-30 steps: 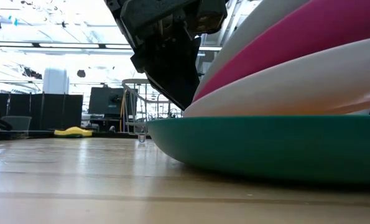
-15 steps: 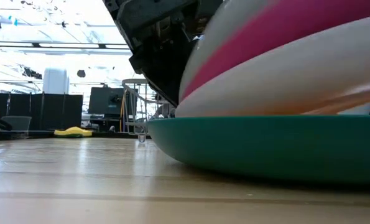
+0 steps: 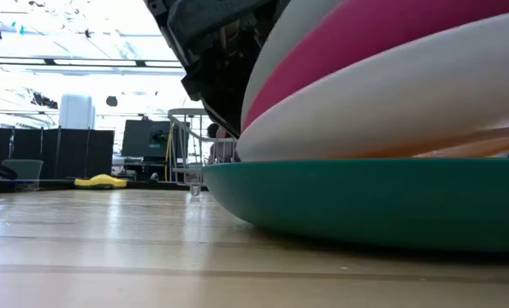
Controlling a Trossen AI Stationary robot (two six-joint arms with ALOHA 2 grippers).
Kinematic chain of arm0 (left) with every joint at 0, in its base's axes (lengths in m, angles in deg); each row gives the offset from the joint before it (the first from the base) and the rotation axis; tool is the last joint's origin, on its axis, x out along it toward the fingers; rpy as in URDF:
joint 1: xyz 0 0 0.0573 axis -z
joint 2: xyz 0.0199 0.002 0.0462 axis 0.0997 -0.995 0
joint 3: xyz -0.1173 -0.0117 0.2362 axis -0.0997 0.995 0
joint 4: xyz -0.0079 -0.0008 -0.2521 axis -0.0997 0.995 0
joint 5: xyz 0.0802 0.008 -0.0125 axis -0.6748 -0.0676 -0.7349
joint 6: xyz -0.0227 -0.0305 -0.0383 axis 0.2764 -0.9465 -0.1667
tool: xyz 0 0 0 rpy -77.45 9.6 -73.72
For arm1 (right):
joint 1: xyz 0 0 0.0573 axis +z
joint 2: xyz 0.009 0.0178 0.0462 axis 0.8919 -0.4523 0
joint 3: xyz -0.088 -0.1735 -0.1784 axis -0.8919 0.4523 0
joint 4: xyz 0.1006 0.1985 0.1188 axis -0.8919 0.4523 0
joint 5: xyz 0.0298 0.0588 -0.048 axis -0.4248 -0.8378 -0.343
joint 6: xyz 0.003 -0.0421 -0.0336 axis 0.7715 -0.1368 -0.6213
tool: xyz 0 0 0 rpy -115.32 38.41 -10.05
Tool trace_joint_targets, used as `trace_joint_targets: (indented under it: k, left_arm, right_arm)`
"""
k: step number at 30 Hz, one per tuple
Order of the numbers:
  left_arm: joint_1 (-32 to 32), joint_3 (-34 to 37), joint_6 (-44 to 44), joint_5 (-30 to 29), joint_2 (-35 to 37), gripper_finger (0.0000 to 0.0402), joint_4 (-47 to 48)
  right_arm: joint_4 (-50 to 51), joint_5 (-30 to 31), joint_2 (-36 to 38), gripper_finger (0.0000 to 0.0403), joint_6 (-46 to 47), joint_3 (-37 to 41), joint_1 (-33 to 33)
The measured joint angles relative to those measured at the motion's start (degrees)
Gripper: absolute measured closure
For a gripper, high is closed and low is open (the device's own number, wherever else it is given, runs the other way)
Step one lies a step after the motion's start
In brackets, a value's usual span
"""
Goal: Sort dishes
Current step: Put the light blue plate into the dish rack
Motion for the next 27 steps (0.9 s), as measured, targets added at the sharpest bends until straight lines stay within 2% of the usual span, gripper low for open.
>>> trace_joint_targets:
  k: [10, 16, 21, 27]
  left_arm:
    - [0.00, 0.00, 0.82, 0.02, 0.00, 0.0334, -0.92]
    - [0.00, 0.00, 0.84, -0.11, 0.00, 0.0334, -0.90]
    - [-0.02, -0.48, 2.20, 0.06, 0.25, 0.0334, -0.62]
    - [0.00, -5.92, 5.88, -2.56, 1.84, 0.0334, 7.85]
  right_arm:
    - [0.38, -0.56, -3.50, 0.0222, -0.62, 0.02, -0.32]
    - [0.20, -0.95, -3.45, 0.0288, -0.93, 0.02, -0.63]
    - [0.53, -4.80, -3.43, 0.0348, -3.63, 0.02, -0.61]
    - [0.30, -6.37, -3.43, 0.0387, -5.27, 0.07, -0.51]
